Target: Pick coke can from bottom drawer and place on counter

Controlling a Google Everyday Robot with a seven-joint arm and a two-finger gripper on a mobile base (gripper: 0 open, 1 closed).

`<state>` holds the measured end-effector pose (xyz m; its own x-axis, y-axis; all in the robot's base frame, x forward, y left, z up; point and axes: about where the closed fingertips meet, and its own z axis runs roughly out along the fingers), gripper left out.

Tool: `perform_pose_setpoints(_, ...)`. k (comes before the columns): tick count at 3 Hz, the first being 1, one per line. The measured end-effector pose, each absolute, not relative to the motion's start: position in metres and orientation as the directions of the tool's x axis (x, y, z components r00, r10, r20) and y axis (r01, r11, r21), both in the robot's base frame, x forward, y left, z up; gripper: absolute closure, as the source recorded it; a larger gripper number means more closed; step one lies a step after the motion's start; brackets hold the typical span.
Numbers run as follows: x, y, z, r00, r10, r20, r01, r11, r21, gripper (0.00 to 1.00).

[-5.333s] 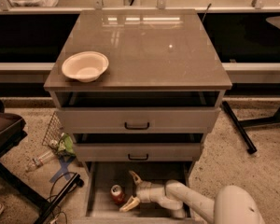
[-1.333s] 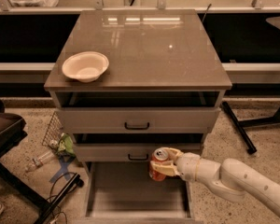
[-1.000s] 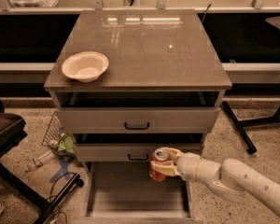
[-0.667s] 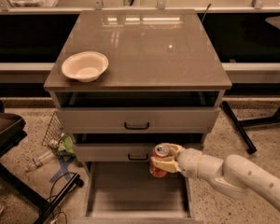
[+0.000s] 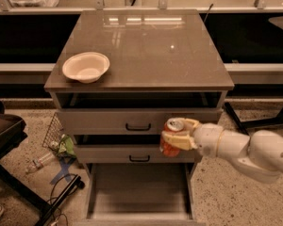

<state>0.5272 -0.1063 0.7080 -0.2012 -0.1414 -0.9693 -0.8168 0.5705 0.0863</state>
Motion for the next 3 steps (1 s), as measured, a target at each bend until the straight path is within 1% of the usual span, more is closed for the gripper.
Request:
perform_pose_setpoints(1, 0.546, -0.114, 0.788, -0.171, -0.161, -0.972, -0.791, 0.610, 0.038, 1.00)
perform_pose_setpoints(2, 0.565, -0.108, 0.855, -0.083, -0.214, -0.973, -0.792, 0.607, -0.066, 1.00)
perform_pose_setpoints(3, 0.599, -0.097, 0.922, 0.034, -0.295, -0.955, -0.779, 0.591, -0.211, 1.00)
